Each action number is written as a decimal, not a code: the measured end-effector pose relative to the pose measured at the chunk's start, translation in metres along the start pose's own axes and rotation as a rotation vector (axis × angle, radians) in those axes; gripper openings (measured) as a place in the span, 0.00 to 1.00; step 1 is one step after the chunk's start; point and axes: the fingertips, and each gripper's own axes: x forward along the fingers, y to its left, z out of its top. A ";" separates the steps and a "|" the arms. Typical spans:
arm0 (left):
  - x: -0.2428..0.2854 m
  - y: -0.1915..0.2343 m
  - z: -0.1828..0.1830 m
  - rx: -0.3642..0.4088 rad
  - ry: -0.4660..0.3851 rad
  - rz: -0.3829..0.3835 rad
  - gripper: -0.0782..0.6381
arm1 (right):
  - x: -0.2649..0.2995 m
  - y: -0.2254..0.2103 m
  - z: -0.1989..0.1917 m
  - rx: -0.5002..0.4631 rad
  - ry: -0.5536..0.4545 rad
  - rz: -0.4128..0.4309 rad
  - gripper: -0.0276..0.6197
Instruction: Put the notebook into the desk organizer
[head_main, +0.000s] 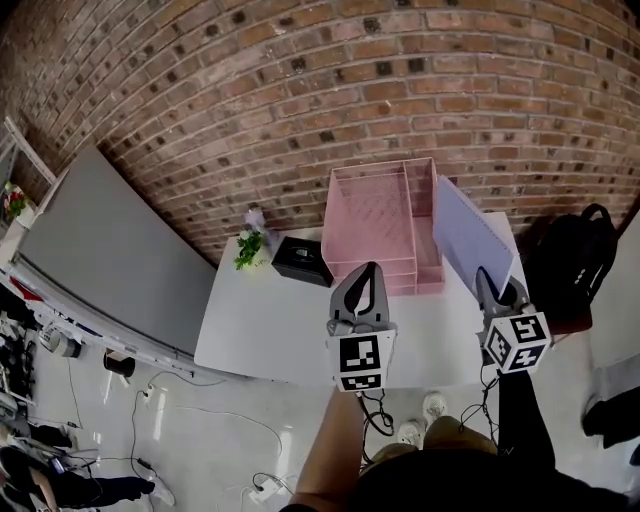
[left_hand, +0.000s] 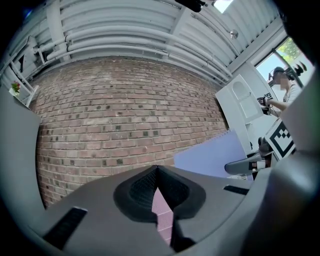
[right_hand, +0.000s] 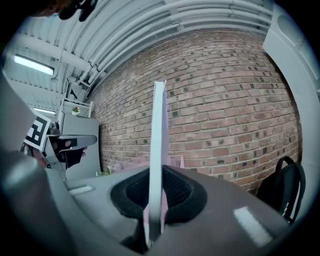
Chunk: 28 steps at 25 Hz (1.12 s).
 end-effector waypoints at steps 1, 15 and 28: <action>0.005 0.002 -0.003 -0.001 0.003 0.003 0.12 | 0.007 -0.002 -0.004 0.001 0.010 0.003 0.09; 0.084 0.023 -0.029 0.006 0.061 0.057 0.12 | 0.114 -0.042 -0.048 0.050 0.175 0.044 0.09; 0.120 0.039 -0.046 0.011 0.093 0.096 0.12 | 0.168 -0.047 -0.083 0.080 0.295 0.106 0.09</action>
